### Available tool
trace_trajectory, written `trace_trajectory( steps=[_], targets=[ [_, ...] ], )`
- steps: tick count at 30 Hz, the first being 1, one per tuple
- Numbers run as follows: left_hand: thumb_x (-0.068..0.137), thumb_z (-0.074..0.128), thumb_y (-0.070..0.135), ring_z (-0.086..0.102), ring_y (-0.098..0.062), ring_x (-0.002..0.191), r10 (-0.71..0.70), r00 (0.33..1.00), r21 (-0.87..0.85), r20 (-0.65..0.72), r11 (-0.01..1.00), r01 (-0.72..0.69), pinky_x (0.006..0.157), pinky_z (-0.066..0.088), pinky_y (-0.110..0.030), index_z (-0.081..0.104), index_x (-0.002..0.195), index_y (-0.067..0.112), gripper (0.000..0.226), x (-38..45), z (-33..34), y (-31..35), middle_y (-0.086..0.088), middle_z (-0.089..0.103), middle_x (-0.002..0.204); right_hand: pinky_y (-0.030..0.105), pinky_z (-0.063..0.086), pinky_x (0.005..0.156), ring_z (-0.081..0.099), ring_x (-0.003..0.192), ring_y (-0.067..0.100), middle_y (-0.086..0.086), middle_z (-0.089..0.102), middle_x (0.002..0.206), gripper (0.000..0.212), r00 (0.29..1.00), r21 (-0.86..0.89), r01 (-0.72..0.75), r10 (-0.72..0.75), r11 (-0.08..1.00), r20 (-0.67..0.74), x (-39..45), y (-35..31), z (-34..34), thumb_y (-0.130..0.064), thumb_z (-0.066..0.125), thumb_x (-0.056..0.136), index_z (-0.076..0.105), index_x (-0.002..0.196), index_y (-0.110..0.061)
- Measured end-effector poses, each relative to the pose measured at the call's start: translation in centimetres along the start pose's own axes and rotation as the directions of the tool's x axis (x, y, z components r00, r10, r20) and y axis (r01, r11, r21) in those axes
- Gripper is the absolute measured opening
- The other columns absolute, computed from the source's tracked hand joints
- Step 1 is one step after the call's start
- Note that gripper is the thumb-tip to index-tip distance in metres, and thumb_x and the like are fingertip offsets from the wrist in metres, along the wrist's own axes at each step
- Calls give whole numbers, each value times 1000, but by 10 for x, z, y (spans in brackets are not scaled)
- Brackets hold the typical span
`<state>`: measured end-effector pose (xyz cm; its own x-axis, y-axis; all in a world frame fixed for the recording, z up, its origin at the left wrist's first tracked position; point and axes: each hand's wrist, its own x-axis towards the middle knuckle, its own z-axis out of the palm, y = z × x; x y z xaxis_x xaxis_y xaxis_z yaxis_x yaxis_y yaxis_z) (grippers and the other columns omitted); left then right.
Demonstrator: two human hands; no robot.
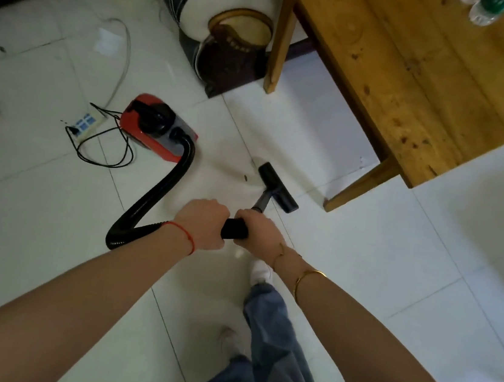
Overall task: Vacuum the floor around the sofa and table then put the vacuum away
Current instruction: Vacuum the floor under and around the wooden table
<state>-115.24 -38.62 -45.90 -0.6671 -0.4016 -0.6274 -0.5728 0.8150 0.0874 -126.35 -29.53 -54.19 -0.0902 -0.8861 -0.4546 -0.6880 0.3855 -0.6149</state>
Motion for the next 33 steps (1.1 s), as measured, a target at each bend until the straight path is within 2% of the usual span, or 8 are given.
trace_trajectory(
  steps=[3, 6, 10, 15, 22, 28, 33],
  targets=[
    [79, 60, 27, 50, -18, 61, 28, 1000, 3, 0, 1000, -28, 58, 40, -26, 50, 80, 21, 11, -20, 15, 25, 5, 46, 65, 34, 51, 76, 59, 80, 18, 1, 62, 91, 19, 999, 28, -31, 31, 999, -24, -32, 8, 18, -15, 70, 74, 58, 89, -15],
    [79, 60, 26, 48, -18, 60, 47, 999, 2, 8, 999, -47, 58, 40, -26, 48, 79, 21, 13, -31, 25, 45, 6, 42, 62, 37, 52, 78, 59, 80, 19, 1, 62, 91, 18, 998, 59, -55, 57, 997, -36, -56, 17, 29, -15, 69, 75, 58, 89, -15],
    [78, 59, 25, 50, -18, 61, 107, 994, 35, 35, 993, -109, 58, 42, -26, 51, 80, 20, 10, -41, 34, 81, 5, 45, 64, 35, 51, 78, 59, 82, 19, 3, 62, 92, 19, 992, 93, -100, 106, 991, -70, -99, 36, 36, -18, 69, 77, 59, 92, -14],
    [78, 60, 25, 50, -17, 62, 175, 983, 86, 62, 980, -180, 57, 39, -27, 50, 81, 20, 11, -44, 35, 126, 5, 42, 64, 29, 45, 72, 55, 79, 17, 3, 62, 93, 20, 978, 145, -162, 179, 976, -108, -149, 59, 33, -15, 67, 78, 56, 95, -14],
    [77, 59, 22, 50, -17, 60, 227, 972, 131, 67, 963, -234, 56, 39, -26, 50, 77, 19, 10, -42, 26, 186, 4, 44, 63, 40, 52, 73, 61, 78, 22, 3, 63, 87, 16, 947, 214, -244, 280, 946, -157, -194, 91, 19, -11, 64, 78, 56, 91, -13],
    [77, 59, 21, 48, -16, 58, 243, 968, 124, 58, 961, -248, 55, 38, -26, 48, 75, 19, 11, -30, 24, 240, 3, 46, 64, 37, 52, 77, 60, 80, 19, 0, 61, 88, 17, 933, 250, -250, 302, 935, -195, -226, 134, 6, -13, 66, 78, 55, 91, -17],
    [77, 61, 21, 51, -19, 62, 217, 976, 86, 28, 972, -219, 57, 40, -27, 50, 79, 17, 11, -11, 21, 284, 0, 50, 72, 35, 51, 77, 60, 81, 18, -3, 63, 89, 21, 941, 260, -193, 253, 946, -223, -242, 180, -15, -11, 69, 76, 56, 91, -17]
  ],
)
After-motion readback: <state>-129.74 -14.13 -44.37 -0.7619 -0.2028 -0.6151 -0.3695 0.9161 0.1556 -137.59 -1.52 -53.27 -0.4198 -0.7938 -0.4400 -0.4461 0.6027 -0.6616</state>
